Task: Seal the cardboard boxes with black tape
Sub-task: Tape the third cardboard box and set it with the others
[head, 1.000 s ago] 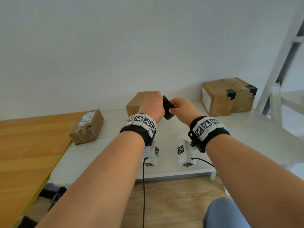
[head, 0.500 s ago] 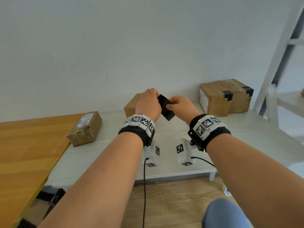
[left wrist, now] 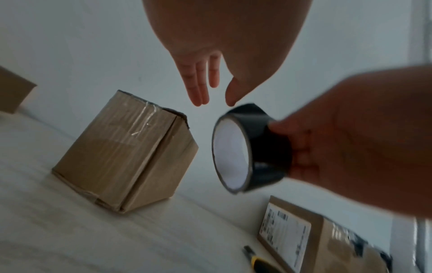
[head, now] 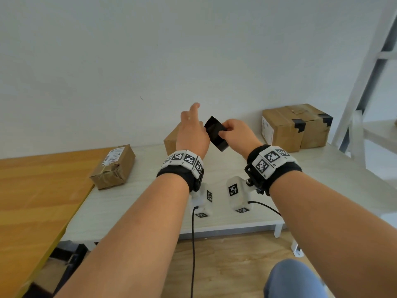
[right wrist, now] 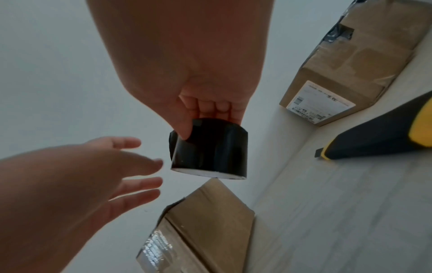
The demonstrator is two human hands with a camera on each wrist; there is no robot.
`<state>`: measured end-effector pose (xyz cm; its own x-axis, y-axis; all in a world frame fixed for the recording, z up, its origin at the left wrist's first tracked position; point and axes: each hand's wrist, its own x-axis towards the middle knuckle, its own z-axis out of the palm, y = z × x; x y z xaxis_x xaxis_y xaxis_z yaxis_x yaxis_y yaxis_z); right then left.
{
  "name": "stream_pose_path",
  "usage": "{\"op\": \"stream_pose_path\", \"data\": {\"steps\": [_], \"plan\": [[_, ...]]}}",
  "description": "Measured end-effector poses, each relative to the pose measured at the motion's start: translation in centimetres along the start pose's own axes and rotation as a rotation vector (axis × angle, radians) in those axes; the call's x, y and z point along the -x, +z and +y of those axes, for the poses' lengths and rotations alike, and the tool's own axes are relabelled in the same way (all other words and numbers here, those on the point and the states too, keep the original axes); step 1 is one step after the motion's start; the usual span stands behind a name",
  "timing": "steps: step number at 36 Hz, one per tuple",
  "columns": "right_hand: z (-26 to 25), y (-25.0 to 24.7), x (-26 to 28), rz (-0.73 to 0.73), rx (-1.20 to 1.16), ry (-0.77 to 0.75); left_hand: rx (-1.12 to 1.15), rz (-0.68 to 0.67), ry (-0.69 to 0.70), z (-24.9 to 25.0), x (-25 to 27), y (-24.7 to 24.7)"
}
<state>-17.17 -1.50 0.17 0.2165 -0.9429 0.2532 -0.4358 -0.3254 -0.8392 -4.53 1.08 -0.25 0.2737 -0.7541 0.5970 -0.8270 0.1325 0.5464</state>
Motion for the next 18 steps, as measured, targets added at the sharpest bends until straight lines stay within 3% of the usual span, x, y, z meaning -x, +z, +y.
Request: {"op": "stream_pose_path", "data": {"steps": [4,12,18], "plan": [[0.83,-0.19,0.16,0.004,-0.004,0.016,-0.013,-0.049,-0.119,-0.82,-0.73,-0.67],[0.83,0.16,-0.03,0.004,-0.009,-0.005,-0.082,-0.164,-0.014,-0.93,-1.12,-0.14],[0.99,0.16,-0.06,0.005,-0.035,-0.022,-0.044,-0.118,-0.065,-0.65,-1.0,-0.18]]}}
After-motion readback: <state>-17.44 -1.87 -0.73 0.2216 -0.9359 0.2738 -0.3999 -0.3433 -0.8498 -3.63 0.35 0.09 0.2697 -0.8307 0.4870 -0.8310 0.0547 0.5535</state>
